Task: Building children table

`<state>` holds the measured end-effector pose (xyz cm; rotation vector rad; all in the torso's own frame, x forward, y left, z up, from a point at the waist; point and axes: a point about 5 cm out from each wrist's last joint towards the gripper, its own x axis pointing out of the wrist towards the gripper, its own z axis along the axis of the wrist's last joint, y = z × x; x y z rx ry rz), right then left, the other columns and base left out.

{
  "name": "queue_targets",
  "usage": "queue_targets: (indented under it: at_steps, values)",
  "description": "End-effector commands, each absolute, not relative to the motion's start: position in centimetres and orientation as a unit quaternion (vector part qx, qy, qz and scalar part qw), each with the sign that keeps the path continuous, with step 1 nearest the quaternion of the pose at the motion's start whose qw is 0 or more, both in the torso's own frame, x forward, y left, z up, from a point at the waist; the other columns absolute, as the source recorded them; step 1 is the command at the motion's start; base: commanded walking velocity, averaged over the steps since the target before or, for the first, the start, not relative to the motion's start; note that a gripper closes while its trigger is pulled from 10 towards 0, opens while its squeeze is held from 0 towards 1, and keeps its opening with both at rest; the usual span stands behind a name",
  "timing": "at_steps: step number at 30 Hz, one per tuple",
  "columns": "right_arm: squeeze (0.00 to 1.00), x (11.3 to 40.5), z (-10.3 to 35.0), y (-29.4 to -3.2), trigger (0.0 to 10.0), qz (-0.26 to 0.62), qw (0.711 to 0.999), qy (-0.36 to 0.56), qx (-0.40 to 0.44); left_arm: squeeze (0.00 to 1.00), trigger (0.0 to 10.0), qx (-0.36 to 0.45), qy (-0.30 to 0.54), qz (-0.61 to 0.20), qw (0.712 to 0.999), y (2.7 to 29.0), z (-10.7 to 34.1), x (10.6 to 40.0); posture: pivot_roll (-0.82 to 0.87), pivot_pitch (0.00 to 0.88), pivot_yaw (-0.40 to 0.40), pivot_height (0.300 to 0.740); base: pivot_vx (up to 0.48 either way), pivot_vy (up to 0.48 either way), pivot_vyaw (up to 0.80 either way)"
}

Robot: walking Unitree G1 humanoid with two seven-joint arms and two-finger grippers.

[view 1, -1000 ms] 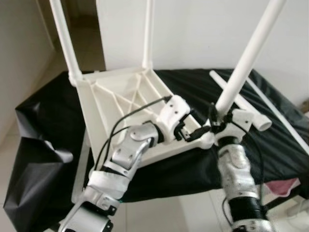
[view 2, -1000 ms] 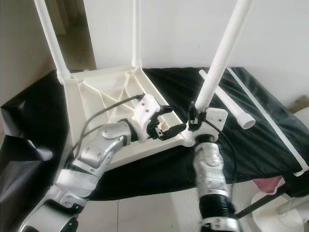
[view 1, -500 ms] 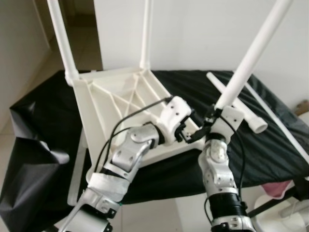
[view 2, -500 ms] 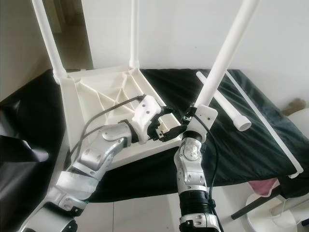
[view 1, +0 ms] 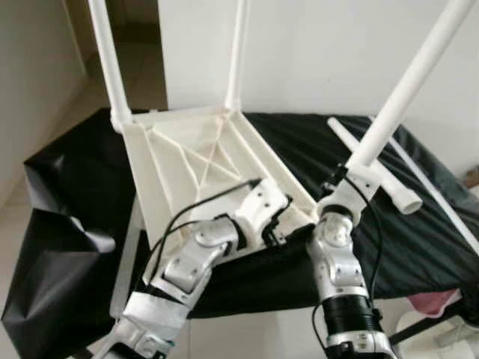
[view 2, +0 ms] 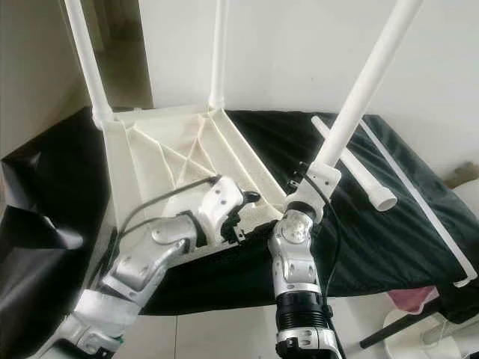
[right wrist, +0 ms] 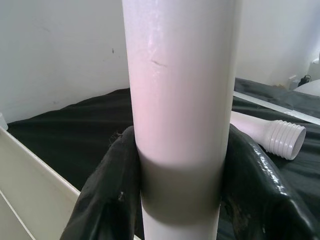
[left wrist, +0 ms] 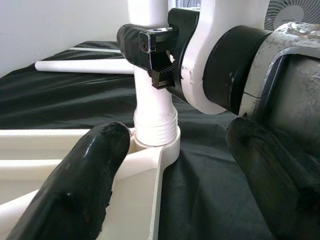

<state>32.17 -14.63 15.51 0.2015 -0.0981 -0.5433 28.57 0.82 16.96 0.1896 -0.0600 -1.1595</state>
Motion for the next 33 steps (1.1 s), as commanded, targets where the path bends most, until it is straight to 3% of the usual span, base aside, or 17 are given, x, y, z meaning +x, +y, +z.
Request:
queue_targets:
  at_steps: [1,4,5,6,12,13,14,22,23,25,26,33]
  values:
    - [0.00,31.2,11.3,-15.6,10.0,-0.316,0.940,0.053,0.120,0.00,10.0,0.097,-0.016,-0.605,0.790,0.3,16.6,27.6,0.05,0.000,-0.045,0.740,0.000,0.000,0.00]
    - [0.00,31.3,11.5,-15.8,10.0,-0.310,0.943,0.044,0.113,0.00,10.0,0.100,-0.015,-0.603,0.792,0.4,16.5,27.7,0.05,0.000,-0.045,0.740,0.000,0.000,0.00]
    - [0.13,31.3,11.6,-15.9,10.0,-0.309,0.944,0.039,0.111,0.00,10.0,0.098,-0.013,-0.601,0.793,0.5,16.5,27.7,0.05,0.000,-0.045,0.740,0.000,0.000,0.00]
    - [0.19,31.3,11.6,-16.0,10.0,-0.309,0.944,0.039,0.109,0.00,10.0,0.098,-0.013,-0.601,0.793,0.6,16.5,27.7,0.05,0.000,-0.045,0.740,0.000,0.000,0.00]
    - [0.16,31.2,11.6,-16.1,10.0,-0.309,0.942,0.042,0.122,0.00,10.0,0.117,-0.001,-0.591,0.798,1.1,15.7,27.8,0.05,0.000,-0.045,0.740,0.000,0.000,0.00]
    - [0.42,31.2,11.6,-16.2,10.0,-0.308,0.943,0.038,0.121,0.00,10.0,0.115,0.000,-0.589,0.800,1.1,15.6,27.9,0.04,0.000,-0.042,0.740,0.000,0.000,0.00]
    - [1.00,31.2,11.8,-16.2,10.0,-0.304,0.944,0.030,0.122,0.00,10.0,0.112,0.000,-0.588,0.801,1.0,15.7,27.9,0.04,0.000,-0.042,0.740,0.000,0.000,0.00]
    - [1.00,31.3,12.9,-16.4,10.0,-0.247,0.958,-0.023,0.141,0.00,10.0,0.111,-0.004,-0.584,0.804,0.9,16.1,28.2,0.04,0.000,-0.039,0.740,0.000,0.000,0.00]
    - [0.93,31.3,12.9,-16.5,10.0,-0.238,0.961,-0.026,0.142,0.00,10.0,0.110,-0.004,-0.584,0.804,0.9,16.1,28.2,0.04,0.000,-0.037,0.740,0.000,0.000,0.00]
    - [0.93,31.3,12.9,-16.7,10.0,-0.228,0.962,-0.026,0.144,0.00,10.0,0.110,-0.005,-0.584,0.804,0.9,16.2,28.2,0.04,0.000,-0.037,0.740,0.000,0.000,0.00]
    - [0.00,31.3,12.9,-16.7,10.0,-0.209,0.967,-0.031,0.144,0.00,10.0,0.110,-0.005,-0.585,0.804,0.9,16.2,28.2,0.04,0.000,-0.033,0.740,0.000,0.000,0.00]
    - [0.00,31.6,13.3,-17.6,10.0,-0.097,0.988,-0.054,0.112,0.00,10.0,0.113,-0.007,-0.585,0.803,0.7,16.4,28.2,0.03,0.000,-0.034,0.740,0.000,0.000,0.00]
